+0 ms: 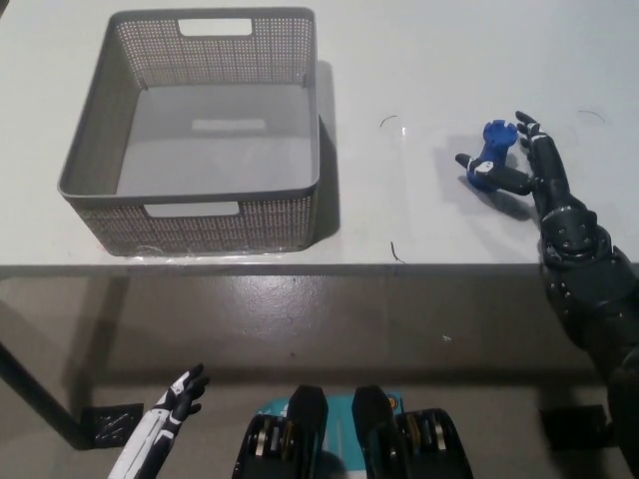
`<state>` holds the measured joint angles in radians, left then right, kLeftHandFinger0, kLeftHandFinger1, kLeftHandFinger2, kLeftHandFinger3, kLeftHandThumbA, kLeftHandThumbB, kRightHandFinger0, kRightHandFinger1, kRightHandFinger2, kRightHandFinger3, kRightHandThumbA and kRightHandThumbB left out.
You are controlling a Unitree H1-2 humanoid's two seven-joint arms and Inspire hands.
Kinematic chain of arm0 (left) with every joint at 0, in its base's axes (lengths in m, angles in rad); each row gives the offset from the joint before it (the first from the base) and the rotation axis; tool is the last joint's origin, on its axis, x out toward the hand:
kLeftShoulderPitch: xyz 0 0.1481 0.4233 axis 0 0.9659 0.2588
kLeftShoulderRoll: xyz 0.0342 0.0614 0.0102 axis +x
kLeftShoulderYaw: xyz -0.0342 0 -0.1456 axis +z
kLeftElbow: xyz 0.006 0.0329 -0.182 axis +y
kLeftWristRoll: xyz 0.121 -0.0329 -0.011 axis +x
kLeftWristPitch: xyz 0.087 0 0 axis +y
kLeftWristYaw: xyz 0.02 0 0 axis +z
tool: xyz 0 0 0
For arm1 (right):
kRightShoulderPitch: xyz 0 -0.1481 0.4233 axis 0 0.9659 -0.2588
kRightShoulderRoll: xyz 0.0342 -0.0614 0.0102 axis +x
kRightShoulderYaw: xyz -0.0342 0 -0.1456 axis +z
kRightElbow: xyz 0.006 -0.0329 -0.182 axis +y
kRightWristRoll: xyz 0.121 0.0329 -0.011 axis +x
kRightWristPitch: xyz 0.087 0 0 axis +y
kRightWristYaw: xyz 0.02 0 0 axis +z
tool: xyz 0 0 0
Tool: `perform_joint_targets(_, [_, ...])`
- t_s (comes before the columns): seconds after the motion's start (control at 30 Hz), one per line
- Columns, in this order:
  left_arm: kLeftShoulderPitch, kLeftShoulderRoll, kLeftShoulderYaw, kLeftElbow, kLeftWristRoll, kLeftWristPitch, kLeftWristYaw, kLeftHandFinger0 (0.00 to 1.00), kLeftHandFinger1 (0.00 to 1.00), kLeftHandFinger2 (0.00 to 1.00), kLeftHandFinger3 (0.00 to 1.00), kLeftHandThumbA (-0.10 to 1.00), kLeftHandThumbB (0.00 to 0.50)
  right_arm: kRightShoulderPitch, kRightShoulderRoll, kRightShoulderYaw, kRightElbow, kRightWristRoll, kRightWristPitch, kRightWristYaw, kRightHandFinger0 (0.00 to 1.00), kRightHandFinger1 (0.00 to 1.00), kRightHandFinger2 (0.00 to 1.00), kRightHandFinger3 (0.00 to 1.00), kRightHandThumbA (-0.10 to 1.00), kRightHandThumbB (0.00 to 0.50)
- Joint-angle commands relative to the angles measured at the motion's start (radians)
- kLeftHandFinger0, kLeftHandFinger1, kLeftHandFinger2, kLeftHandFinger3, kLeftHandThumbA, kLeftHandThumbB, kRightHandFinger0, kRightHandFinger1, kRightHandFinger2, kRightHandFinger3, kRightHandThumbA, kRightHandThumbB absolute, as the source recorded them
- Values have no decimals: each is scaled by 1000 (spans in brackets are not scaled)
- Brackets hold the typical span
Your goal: Use the right hand to pick up a chess pieces and put it into a container on the left hand side
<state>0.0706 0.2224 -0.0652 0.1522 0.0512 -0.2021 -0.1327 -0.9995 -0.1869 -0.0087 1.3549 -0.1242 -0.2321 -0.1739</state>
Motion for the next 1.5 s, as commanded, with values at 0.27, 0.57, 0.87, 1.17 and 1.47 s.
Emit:
perform_joint_targets(0.27, [-27, 12, 6, -8, -6, -34, -12, 1000, 1000, 1000, 1000, 1000, 346, -67, 35, -44, 21, 12, -68, -287, 0, 65, 357, 292, -97, 184])
perform_joint_targets(0.57, [-36, 14, 5, -5, -16, -25, -21, 1000, 1000, 1000, 1000, 1000, 322, -70, 37, -87, 5, 68, -134, -304, 0, 143, 490, 466, -100, 134])
perform_joint_targets(0.87, [-46, 16, 4, -6, -8, -20, -18, 1000, 1000, 1000, 1000, 1000, 327, -81, 30, -101, -1, 79, -165, -288, 0, 124, 483, 454, -100, 125])
perform_joint_targets(1.17, [-54, 13, 1, 1, -3, -17, -17, 1000, 1000, 1000, 1000, 1000, 327, -134, 57, -70, -131, 56, -177, -271, 0, 170, 554, 549, -100, 166])
perform_joint_targets(1.47, [-51, 14, 3, -8, -5, -12, -16, 1000, 1000, 1000, 1000, 1000, 320, -166, 106, -17, -259, 14, -161, -291, 0, 132, 496, 480, -100, 164])
